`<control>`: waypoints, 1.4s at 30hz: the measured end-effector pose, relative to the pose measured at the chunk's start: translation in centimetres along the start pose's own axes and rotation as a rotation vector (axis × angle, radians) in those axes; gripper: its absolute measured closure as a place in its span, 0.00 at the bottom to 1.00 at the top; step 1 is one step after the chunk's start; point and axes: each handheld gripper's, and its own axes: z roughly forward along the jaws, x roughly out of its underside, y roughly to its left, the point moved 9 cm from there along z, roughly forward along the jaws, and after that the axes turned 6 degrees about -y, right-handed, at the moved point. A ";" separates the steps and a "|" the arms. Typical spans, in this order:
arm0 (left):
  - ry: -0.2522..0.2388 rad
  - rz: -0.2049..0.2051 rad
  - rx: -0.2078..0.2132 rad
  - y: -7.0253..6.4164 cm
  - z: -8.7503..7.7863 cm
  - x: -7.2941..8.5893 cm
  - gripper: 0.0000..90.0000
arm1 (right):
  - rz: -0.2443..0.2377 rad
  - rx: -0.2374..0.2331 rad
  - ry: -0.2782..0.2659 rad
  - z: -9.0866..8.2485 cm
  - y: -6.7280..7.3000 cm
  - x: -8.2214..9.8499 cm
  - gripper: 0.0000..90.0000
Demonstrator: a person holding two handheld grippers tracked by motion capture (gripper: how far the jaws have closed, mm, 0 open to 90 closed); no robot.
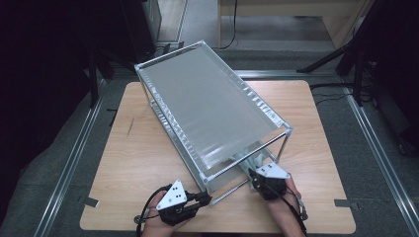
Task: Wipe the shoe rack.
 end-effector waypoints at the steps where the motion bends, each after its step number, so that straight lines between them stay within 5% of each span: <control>1: -0.001 0.000 0.001 0.0 0.0 0.0 0.89 | 0.026 0.013 0.001 0.0 -0.9 -0.1 0.84; 5: 0.002 -0.001 0.002 0.0 0.1 0.0 0.89 | 0.075 0.080 0.018 0.5 -3.8 0.2 0.85; 8: 0.011 0.001 0.000 0.0 0.4 -0.1 0.89 | 0.057 0.072 0.034 0.9 -3.4 0.4 0.86; 19: 0.037 -0.026 0.023 -0.1 1.6 -0.4 0.88 | -0.020 -0.179 0.046 1.1 5.9 0.8 0.88; 22: 0.017 -0.021 0.018 -0.1 1.7 -0.3 0.89 | -0.031 -0.202 0.040 0.9 7.2 0.9 0.88; 26: 0.020 0.008 0.012 -0.2 1.7 -0.3 0.89 | -0.018 -0.219 0.034 0.9 7.2 0.9 0.88; 28: 0.020 0.014 0.012 -0.2 1.7 -0.2 0.90 | -0.012 -0.233 0.034 0.9 6.8 0.9 0.88; 31: 0.016 0.013 0.018 -0.4 1.5 -0.1 0.90 | -0.033 -0.190 0.042 1.1 5.3 0.9 0.87; 34: 0.016 0.013 0.024 -0.6 1.3 0.0 0.90 | -0.016 -0.119 0.045 1.2 2.3 0.9 0.87; 35: 0.016 0.013 0.024 -0.6 1.3 0.0 0.90 | -0.016 -0.119 0.045 1.2 2.3 0.9 0.87; 36: 0.016 0.013 0.030 -0.8 1.2 0.1 0.90 | 0.011 -0.064 0.047 1.2 -0.2 1.0 0.87; 39: 0.017 0.017 0.035 -0.8 1.1 0.1 0.90 | 0.047 0.017 0.044 1.1 -3.5 1.1 0.87; 42: 0.016 0.015 0.036 -0.8 1.1 0.1 0.90 | 0.079 0.038 0.036 0.9 -4.8 1.2 0.87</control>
